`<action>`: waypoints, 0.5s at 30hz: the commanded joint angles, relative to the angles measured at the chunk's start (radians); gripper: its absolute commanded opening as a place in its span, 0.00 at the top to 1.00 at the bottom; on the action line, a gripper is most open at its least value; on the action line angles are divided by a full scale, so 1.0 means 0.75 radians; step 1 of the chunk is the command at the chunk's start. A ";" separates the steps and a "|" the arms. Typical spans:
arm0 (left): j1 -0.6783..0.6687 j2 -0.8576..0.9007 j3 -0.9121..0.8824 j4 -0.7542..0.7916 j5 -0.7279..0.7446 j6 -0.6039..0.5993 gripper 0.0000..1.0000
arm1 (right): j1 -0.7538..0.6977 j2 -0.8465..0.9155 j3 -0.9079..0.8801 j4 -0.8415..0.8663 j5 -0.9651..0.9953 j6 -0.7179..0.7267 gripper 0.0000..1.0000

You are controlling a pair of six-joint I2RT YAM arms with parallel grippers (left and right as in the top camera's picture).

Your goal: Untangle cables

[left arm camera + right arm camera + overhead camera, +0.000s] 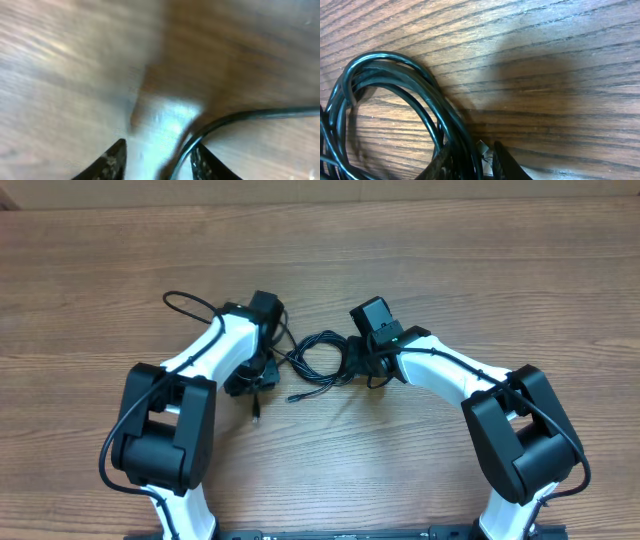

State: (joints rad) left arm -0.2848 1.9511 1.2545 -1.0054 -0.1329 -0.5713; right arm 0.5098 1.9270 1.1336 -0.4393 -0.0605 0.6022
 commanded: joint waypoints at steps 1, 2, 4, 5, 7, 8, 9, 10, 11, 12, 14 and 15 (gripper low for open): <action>0.083 0.009 0.175 -0.094 0.274 0.258 0.55 | -0.036 0.021 0.038 -0.035 -0.127 -0.032 0.78; 0.100 0.009 0.217 -0.125 0.345 0.300 0.54 | -0.043 0.016 0.057 -0.039 -0.180 -0.057 0.78; 0.126 0.009 0.280 -0.161 0.469 0.369 0.52 | -0.060 0.006 0.090 -0.056 -0.241 -0.081 0.77; 0.136 0.009 0.303 -0.167 0.525 0.389 0.52 | -0.066 0.004 0.100 -0.065 -0.249 -0.080 0.77; 0.143 0.009 0.319 -0.152 0.600 0.393 0.50 | -0.079 0.003 0.111 -0.077 -0.272 -0.081 0.77; 0.143 0.009 0.318 -0.140 0.623 0.393 0.50 | -0.085 0.003 0.111 -0.080 -0.282 -0.081 0.73; 0.143 0.010 0.316 -0.131 0.631 0.392 0.49 | -0.091 0.003 0.111 -0.086 -0.282 -0.081 0.70; 0.136 0.010 0.307 -0.119 0.631 0.382 0.49 | -0.098 0.003 0.111 -0.094 -0.281 -0.081 0.67; 0.130 0.010 0.300 -0.113 0.630 0.373 0.48 | -0.103 0.003 0.111 -0.102 -0.281 -0.081 0.65; 0.122 0.010 0.290 -0.107 0.631 0.360 0.48 | -0.107 0.003 0.111 -0.110 -0.281 -0.081 0.65; 0.097 0.010 0.254 -0.073 0.631 0.330 0.47 | -0.116 0.003 0.111 -0.141 -0.281 -0.080 0.65; 0.085 0.010 0.238 -0.055 0.630 0.314 0.47 | -0.116 0.003 0.111 -0.154 -0.281 -0.080 0.65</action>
State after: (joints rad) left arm -0.1898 1.9518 1.4727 -1.0714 0.2882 -0.3294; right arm 0.4339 1.9274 1.1980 -0.5388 -0.2546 0.5495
